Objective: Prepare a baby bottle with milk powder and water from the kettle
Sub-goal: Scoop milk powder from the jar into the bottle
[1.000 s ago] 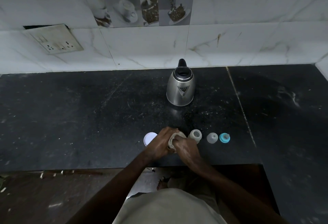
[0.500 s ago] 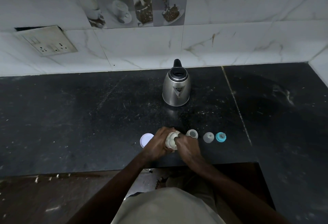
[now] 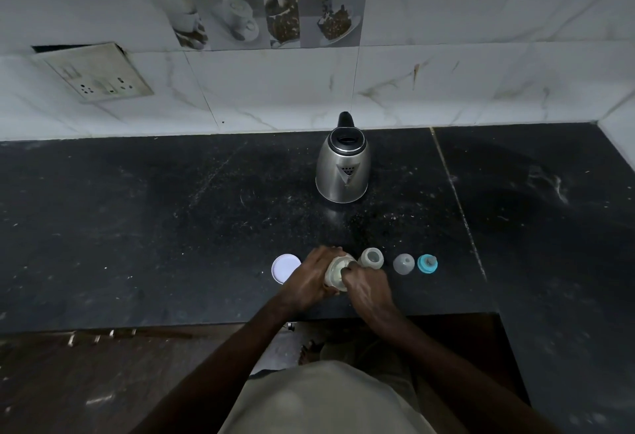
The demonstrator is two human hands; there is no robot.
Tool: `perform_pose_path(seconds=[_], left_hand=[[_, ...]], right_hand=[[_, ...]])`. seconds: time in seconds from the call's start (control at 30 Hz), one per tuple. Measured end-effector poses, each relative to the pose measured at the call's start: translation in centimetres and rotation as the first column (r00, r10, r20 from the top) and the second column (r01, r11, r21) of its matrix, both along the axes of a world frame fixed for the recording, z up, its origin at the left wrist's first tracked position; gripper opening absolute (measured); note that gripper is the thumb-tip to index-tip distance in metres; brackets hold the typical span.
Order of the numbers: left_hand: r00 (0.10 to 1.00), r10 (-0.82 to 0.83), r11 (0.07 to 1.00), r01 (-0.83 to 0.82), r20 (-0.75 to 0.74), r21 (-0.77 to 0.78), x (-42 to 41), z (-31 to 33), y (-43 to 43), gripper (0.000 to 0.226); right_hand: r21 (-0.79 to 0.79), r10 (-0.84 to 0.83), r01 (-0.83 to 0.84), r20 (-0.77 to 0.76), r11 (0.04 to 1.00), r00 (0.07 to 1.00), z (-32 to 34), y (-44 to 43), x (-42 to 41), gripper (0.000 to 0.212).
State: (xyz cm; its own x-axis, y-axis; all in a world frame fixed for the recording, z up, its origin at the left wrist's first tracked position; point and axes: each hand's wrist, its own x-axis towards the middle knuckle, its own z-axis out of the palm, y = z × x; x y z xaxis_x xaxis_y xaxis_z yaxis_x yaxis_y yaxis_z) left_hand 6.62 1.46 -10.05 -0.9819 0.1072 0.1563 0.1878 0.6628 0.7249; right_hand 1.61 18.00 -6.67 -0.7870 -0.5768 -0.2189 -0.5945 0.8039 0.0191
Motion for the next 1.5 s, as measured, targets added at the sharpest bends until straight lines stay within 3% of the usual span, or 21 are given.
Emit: perform_pose_path(seconds=[0.07,0.13,0.27,0.4,0.5,1.03,1.23,1.33,1.5], left_hand=[[1.000,-0.001,1.000,0.001,-0.001,-0.002,0.0,0.1,0.2,0.074],[1.000,0.011,1.000,-0.011,0.011,-0.006,0.0,0.2,0.1,0.075],[0.999,0.016,1.000,-0.016,0.031,-0.001,0.0,0.3,0.0,0.078],[0.997,0.008,1.000,-0.008,0.071,0.003,-0.4,0.1,-0.3,0.081],[0.993,0.024,1.000,-0.025,0.112,0.003,-0.6,-0.5,-0.7,0.090],[0.952,0.164,0.981,-0.185,0.257,0.062,-0.4,-0.4,-1.7,0.092],[0.928,0.201,0.975,-0.220,0.314,0.023,-0.8,0.1,-2.5,0.091],[0.914,0.221,0.971,-0.239,0.341,0.011,-0.8,0.5,-2.6,0.097],[0.931,0.167,0.983,-0.184,0.324,0.020,-1.3,0.6,-1.9,0.113]], right_hand=[[0.022,-0.021,0.022,-0.024,1.000,0.999,0.1,-0.3,0.1,0.028],[0.042,-0.059,0.059,0.002,0.997,0.998,0.8,-0.4,0.2,0.005],[-0.105,-0.155,0.174,0.169,0.979,0.973,0.9,-0.4,0.0,0.025],[-0.342,-0.328,0.443,0.345,0.829,0.879,1.0,0.3,0.1,0.019],[-0.467,-0.379,0.556,0.422,0.688,0.824,1.4,1.6,0.2,0.010],[-0.480,-0.375,0.820,0.730,0.313,0.571,3.7,3.4,0.9,0.008],[-0.430,-0.323,0.900,0.843,0.073,0.430,4.9,4.5,0.3,0.006],[-0.438,-0.333,0.899,0.850,-0.020,0.407,5.2,6.0,0.0,0.006],[-0.532,-0.443,0.846,0.751,0.033,0.489,4.9,8.7,-0.8,0.006]])
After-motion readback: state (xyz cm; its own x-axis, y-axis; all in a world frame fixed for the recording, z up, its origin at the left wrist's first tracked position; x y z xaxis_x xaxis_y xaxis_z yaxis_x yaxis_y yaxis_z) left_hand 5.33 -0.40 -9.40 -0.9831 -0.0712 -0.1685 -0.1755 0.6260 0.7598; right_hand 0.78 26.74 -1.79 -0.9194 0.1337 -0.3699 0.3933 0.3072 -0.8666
